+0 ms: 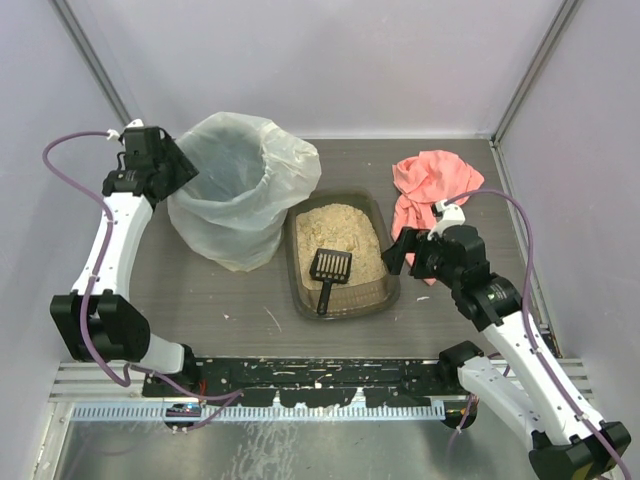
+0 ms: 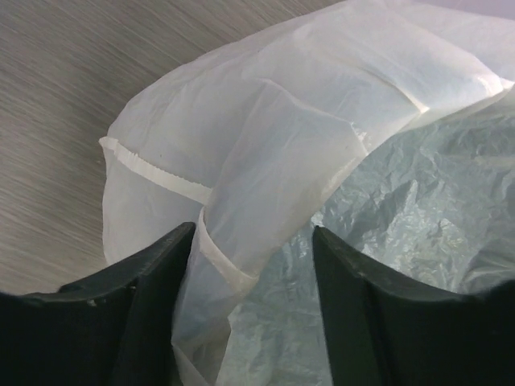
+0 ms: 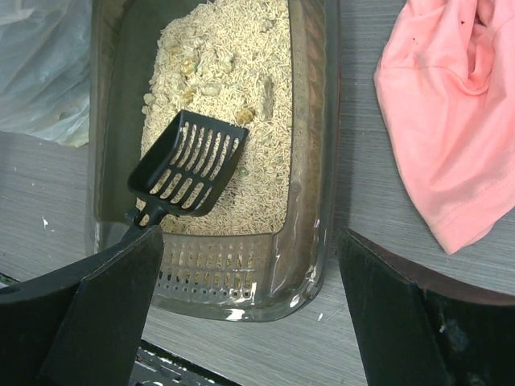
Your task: Clean the litter box
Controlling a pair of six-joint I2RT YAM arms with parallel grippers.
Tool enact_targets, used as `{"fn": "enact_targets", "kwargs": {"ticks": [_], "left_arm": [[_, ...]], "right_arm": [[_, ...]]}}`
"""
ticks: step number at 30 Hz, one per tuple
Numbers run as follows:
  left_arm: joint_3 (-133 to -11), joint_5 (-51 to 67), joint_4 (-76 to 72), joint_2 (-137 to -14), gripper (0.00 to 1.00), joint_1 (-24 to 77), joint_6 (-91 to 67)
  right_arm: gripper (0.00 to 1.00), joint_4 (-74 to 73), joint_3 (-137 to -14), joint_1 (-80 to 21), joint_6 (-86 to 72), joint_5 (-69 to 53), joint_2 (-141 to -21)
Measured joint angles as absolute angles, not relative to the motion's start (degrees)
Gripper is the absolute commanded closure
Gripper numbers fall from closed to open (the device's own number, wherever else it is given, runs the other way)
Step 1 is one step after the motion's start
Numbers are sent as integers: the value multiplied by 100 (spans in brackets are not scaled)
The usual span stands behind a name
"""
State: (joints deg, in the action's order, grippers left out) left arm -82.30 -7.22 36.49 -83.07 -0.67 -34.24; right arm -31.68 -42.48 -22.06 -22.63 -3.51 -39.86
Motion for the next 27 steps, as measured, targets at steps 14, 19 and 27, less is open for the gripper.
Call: {"fn": "enact_targets", "kwargs": {"ticks": [14, 19, 27], "left_arm": [[-8825, -965, 4045, -7765, 2, -38, -3135], [-8788, -1142, 4248, -6683, 2, -38, -2856], [-7695, -1645, 4346, -4646, 2, 1341, -1953]], "right_arm": [[6, -3227, -4469, -2206, -2112, -287, -4353], [9, -3371, -4737, -2272, -2045, -274, -4445], [16, -3590, -5260, -4803, -2674, 1184, -5483]]}}
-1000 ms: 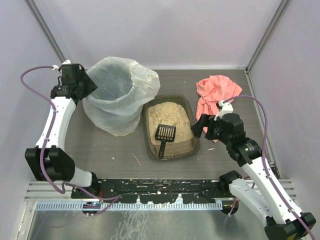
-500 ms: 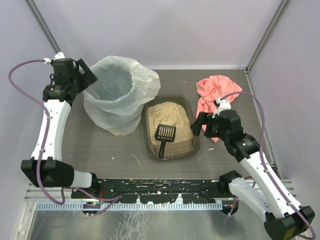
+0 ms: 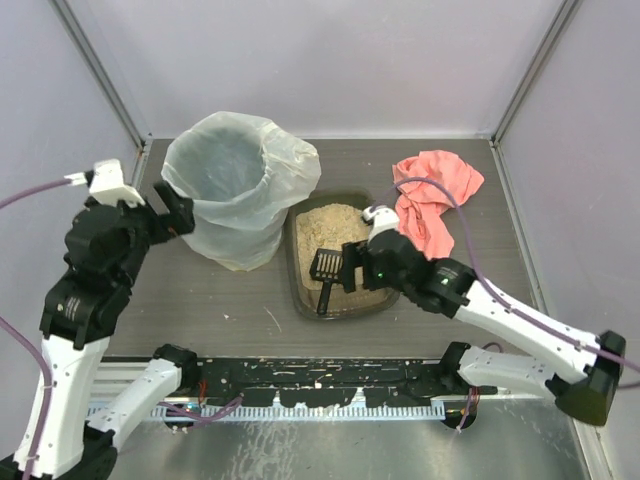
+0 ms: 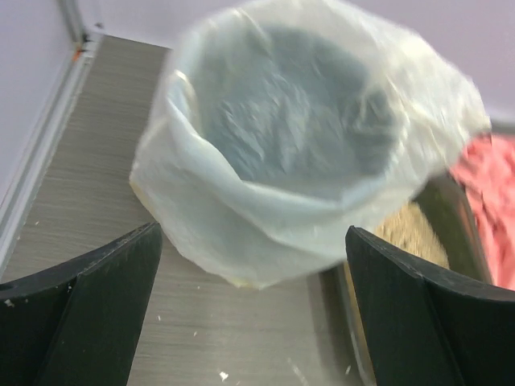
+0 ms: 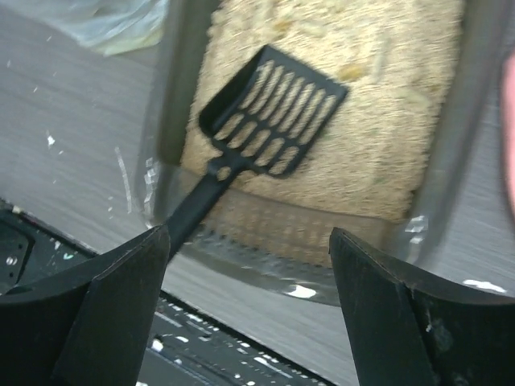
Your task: Clean the litter box
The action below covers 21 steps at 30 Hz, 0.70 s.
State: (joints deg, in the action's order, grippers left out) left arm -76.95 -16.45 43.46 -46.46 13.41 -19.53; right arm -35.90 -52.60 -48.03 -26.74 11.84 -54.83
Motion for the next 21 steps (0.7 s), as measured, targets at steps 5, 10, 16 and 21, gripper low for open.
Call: {"fn": "enact_targets", "kwargs": {"ticks": [5, 10, 16, 21], "left_arm": [[-6947, -1564, 4451, -3968, 2, 2165, -1426], [-6608, -1249, 4611, -3677, 1, 2213, -1372], [-6281, -1022, 4722, -3406, 0, 2213, -1455], [-6108, -982, 4751, -3258, 1, 2213, -1527]], "right_arm": [[16, -3607, -5636, -6289, -3385, 2235, -6357], [18, -3616, -6031, -7072, -3892, 2912, -7426], [27, -3760, -6141, -7168, -4115, 3100, -8248], [32, -3962, -6152, -7161, -4165, 3153, -8517]]}}
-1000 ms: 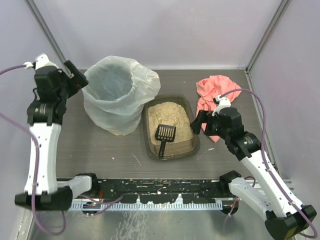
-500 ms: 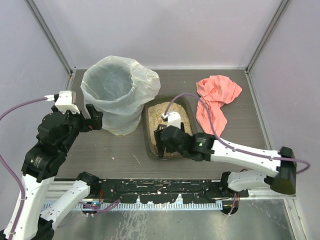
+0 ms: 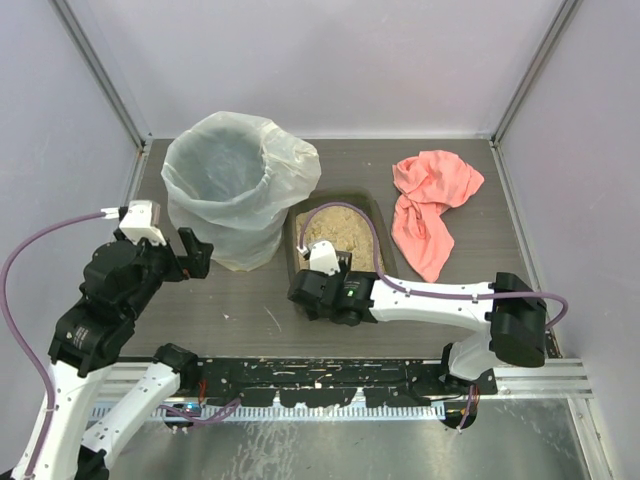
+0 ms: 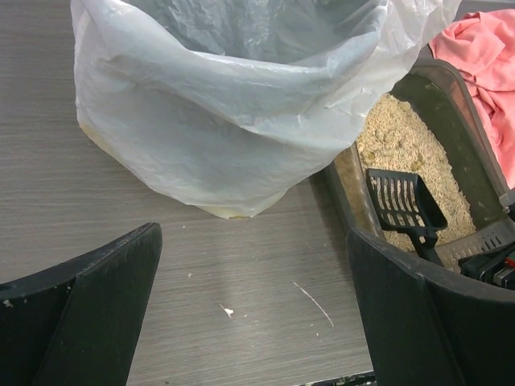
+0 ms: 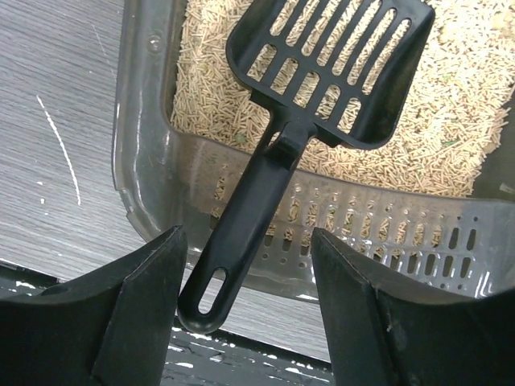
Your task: Clean the litter box
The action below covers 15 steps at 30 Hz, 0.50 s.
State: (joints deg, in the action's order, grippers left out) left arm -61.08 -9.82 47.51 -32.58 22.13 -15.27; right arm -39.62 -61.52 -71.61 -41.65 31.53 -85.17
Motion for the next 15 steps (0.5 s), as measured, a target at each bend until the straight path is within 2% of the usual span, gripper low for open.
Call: {"fn": "enact_targets", "kwargs": {"ticks": [7, 15], "left_arm": [[-5929, -858, 4744, -3310, 1, 2213, -1566], [-5739, -701, 4711, -3452, 0, 2213, -1647]], "right_arm": [[34, -4335, -6143, -7122, -4215, 3273, -8466], [41, -4574, -5815, -6667, -4038, 3240, -7577]]}}
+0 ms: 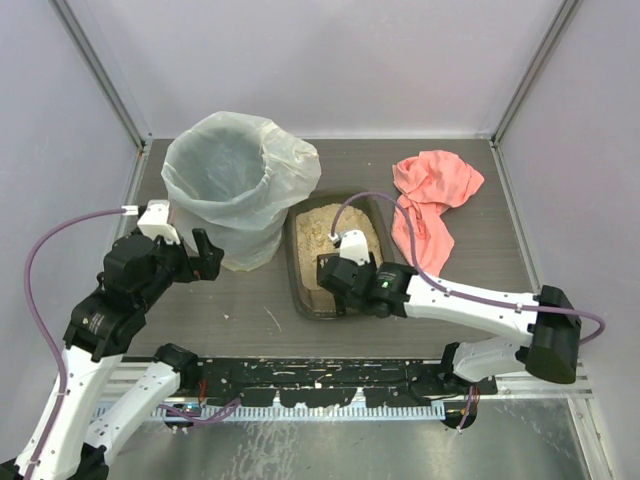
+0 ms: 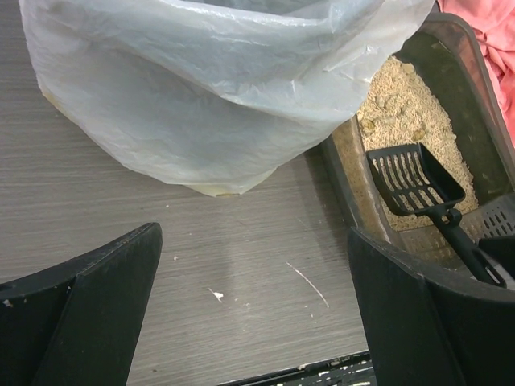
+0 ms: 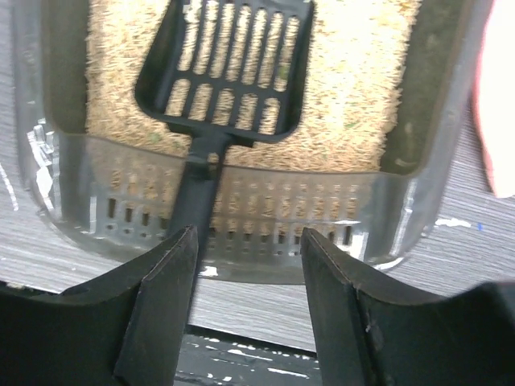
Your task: Clean the litter box
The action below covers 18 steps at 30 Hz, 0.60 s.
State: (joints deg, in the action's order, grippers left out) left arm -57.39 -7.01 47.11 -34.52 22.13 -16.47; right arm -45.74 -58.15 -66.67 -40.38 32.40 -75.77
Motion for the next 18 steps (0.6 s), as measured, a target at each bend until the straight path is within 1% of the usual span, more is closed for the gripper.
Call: {"fn": "enact_targets", "kwargs": {"ticks": [6, 8, 10, 11, 12, 13, 15, 18], "left_arm": [[-5664, -539, 4681, -3610, 2, 2213, -1721], [-5664, -454, 4633, -3667, 2, 2213, -1723], [-5662, -362, 4582, -3710, 2, 2213, -1721], [-5662, -333, 4569, -3721, 2, 2213, -1719], [-5651, -296, 4543, -3728, 2, 2213, -1721], [-5638, -274, 4521, -3728, 1, 2213, -1721], [-5603, -244, 4449, -3726, 1, 2213, -1728], [-5531, -224, 4333, -3721, 2, 2213, -1754]], "right_arm": [[42, -4648, -5463, -6084, -3732, 3127, -7054], [40, -4661, -5400, -5944, -3656, 3116, -6921], [35, -4670, -5354, -5876, -3610, 3107, -6755], [28, -4648, -5336, -5863, -3594, 3065, -6632], [19, -4615, -5328, -5863, -3581, 2991, -6501], [15, -4539, -5317, -5863, -3568, 2897, -6364], [11, -4357, -5312, -5865, -3564, 2692, -6154], [11, -4091, -5328, -5990, -3601, 2471, -6176]]}}
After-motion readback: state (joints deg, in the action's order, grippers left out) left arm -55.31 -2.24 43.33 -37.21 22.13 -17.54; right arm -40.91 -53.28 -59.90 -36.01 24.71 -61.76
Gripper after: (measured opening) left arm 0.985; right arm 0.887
